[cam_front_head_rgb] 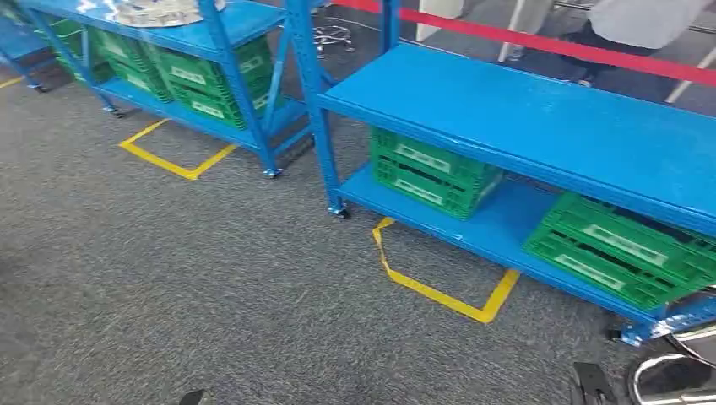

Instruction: Take the parts from the cabinet and place them on the table.

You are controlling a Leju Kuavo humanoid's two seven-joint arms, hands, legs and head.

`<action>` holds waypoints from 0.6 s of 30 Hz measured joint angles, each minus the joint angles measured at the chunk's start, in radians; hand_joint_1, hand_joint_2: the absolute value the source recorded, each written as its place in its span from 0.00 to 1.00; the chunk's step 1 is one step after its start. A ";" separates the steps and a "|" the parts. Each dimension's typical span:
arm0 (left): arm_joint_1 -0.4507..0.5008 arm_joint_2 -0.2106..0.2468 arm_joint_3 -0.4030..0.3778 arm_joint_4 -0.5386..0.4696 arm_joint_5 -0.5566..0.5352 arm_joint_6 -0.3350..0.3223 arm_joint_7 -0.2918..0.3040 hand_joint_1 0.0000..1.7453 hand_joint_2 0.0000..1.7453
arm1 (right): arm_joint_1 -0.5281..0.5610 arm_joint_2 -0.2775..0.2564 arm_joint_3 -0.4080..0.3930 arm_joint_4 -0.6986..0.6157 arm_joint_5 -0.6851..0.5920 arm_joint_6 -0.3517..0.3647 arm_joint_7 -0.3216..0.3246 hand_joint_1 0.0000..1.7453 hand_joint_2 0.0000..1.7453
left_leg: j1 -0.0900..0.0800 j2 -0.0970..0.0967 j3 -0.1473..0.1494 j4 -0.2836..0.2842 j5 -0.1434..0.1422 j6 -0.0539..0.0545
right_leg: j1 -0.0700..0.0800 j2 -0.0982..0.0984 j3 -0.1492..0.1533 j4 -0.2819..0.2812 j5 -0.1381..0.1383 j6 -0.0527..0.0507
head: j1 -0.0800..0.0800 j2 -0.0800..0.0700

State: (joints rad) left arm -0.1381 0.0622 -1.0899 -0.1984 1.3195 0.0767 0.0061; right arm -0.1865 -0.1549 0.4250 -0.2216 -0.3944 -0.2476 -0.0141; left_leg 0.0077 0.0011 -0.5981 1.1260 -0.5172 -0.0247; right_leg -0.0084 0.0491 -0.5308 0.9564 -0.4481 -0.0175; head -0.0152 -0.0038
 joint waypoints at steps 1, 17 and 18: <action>-0.001 0.001 0.000 0.000 0.000 0.000 0.000 0.00 0.00 | -0.001 0.000 0.000 0.000 0.000 -0.002 0.000 0.00 0.00 | -0.001 -0.016 0.050 -0.103 0.046 0.008 | 0.000 0.011 0.002 0.000 0.001 0.002 | -0.005 0.000; -0.007 -0.005 0.000 0.000 -0.009 0.000 0.002 0.00 0.00 | 0.003 -0.002 0.000 0.001 -0.013 -0.018 -0.005 0.00 0.00 | 0.005 0.067 0.104 -0.205 0.055 0.020 | -0.012 -0.096 0.008 0.015 -0.015 0.059 | 0.052 0.000; -0.008 -0.004 0.000 0.000 -0.010 0.001 0.002 0.00 0.00 | -0.001 -0.002 0.001 0.001 -0.013 -0.018 -0.006 0.00 0.00 | -0.005 0.073 0.102 -0.198 0.051 0.014 | 0.002 -0.117 0.015 -0.004 -0.026 0.055 | 0.064 0.000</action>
State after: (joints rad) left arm -0.1464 0.0584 -1.0899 -0.1984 1.3096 0.0778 0.0076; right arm -0.1875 -0.1568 0.4257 -0.2209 -0.4078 -0.2651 -0.0198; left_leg 0.0031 0.0741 -0.4962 0.9277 -0.4657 -0.0103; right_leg -0.0067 -0.0680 -0.5162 0.9524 -0.4744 0.0370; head 0.0485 -0.0038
